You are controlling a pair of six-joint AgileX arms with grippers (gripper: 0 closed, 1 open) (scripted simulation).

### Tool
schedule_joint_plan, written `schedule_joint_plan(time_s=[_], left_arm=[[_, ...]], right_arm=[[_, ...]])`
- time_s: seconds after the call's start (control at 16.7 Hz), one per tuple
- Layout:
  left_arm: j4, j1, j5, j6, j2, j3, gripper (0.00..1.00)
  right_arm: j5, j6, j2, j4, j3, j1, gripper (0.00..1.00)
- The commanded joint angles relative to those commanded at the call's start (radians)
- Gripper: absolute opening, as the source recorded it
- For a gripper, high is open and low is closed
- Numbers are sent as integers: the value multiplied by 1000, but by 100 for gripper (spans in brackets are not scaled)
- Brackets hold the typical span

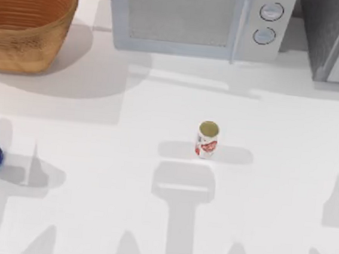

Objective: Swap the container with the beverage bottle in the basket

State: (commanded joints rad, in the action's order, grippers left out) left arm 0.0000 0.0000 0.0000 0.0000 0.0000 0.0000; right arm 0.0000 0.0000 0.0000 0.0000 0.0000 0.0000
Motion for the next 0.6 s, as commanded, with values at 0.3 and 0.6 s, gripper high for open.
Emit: schedule_joint_plan(time_s=[0.3,0.6], left_arm=[[7,-1,2,1,14,0,100],[153,27,17,8,201,-27,100]], right_arm=[[0,0,0,0,0,0,100],[0,0,0,0,0,0,100]])
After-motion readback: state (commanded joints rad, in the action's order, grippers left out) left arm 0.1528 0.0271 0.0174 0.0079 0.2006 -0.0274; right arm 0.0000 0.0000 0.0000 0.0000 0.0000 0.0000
